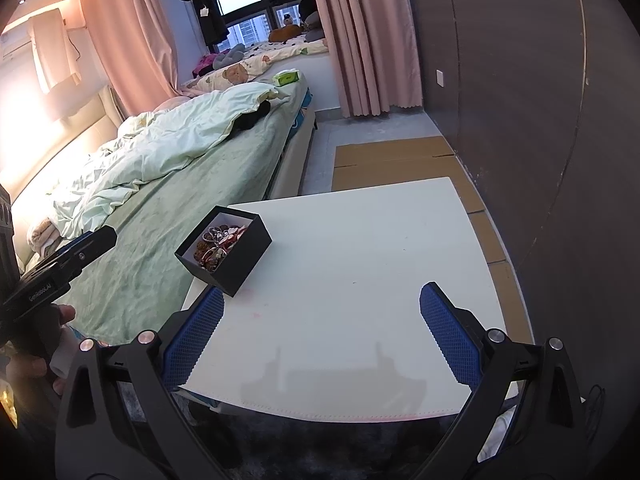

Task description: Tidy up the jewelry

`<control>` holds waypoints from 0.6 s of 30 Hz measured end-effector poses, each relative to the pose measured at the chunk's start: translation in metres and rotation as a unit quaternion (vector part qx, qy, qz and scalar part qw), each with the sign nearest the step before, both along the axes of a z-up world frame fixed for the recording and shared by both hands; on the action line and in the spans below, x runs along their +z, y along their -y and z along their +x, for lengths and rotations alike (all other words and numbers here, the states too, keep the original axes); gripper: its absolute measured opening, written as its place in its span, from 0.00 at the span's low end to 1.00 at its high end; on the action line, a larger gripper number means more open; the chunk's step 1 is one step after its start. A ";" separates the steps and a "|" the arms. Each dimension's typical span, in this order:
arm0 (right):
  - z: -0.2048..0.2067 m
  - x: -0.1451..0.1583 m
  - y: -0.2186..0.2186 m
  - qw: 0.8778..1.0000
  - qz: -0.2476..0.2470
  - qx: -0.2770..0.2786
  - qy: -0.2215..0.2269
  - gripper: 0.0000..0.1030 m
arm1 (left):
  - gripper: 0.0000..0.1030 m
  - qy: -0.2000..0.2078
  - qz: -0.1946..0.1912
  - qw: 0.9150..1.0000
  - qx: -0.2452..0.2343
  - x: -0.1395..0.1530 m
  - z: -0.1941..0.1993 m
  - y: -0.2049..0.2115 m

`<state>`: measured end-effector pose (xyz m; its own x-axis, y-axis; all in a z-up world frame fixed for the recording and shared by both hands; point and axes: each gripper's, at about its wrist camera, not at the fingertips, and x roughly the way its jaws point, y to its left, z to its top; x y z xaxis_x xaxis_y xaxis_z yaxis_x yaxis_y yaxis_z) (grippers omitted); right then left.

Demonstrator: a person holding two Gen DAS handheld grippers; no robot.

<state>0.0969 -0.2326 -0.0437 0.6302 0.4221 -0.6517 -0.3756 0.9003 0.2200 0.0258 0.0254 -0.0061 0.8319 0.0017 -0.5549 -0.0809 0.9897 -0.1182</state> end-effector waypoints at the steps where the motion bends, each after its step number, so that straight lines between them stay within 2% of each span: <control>1: 0.000 0.000 0.000 1.000 -0.001 0.000 0.000 0.95 | 0.92 0.000 0.000 1.000 0.001 0.001 0.000 0.001; 18: 0.001 0.000 0.002 1.000 0.000 -0.001 0.001 0.95 | 0.92 -0.008 -0.004 1.000 0.004 0.002 0.004 0.000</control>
<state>0.0977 -0.2350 -0.0436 0.6323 0.4205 -0.6506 -0.3745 0.9011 0.2185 0.0299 0.0249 -0.0044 0.8226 0.0033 -0.5685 -0.0898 0.9882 -0.1242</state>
